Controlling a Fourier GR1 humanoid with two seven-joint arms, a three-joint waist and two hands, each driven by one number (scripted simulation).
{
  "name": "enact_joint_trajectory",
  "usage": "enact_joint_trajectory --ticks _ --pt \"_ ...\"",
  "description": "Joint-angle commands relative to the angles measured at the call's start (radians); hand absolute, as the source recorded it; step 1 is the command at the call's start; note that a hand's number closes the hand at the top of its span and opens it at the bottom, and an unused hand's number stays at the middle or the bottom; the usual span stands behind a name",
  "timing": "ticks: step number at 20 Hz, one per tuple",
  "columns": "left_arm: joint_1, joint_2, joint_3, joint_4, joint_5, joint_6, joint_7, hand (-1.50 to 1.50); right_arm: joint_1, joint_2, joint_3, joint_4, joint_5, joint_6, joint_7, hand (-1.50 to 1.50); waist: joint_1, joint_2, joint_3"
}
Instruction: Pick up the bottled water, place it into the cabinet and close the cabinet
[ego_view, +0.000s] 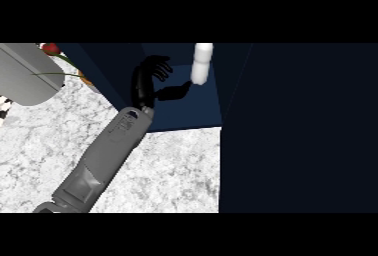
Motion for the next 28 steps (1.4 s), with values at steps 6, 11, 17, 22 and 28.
enact_joint_trajectory --ticks 6,11,17,22,28 --pt "-0.134 0.008 0.122 0.297 0.019 -0.041 -0.132 -1.50 -0.013 0.021 0.023 0.001 0.039 -0.029 -0.006 -1.50 0.014 0.004 -0.002" --pt "-0.184 0.016 0.158 0.359 0.027 -0.060 -0.155 -1.50 0.024 -0.016 0.010 -0.032 -0.001 -0.001 0.012 -1.50 0.010 0.003 -0.002" --pt "-0.177 0.029 0.230 0.341 0.083 -0.181 -0.290 -1.50 0.014 0.012 0.028 0.033 0.038 -0.009 -0.050 -1.50 0.022 0.001 -0.002" --pt "-0.142 0.009 0.309 0.292 0.158 -0.314 -0.444 -1.50 0.035 -0.007 0.014 0.027 0.037 0.000 -0.069 -1.50 0.037 -0.004 -0.002" --pt "-0.086 -0.025 0.327 0.256 0.180 -0.440 -0.533 -1.50 0.040 0.005 0.036 -0.020 0.060 -0.043 -0.035 -1.50 0.069 -0.017 -0.001"
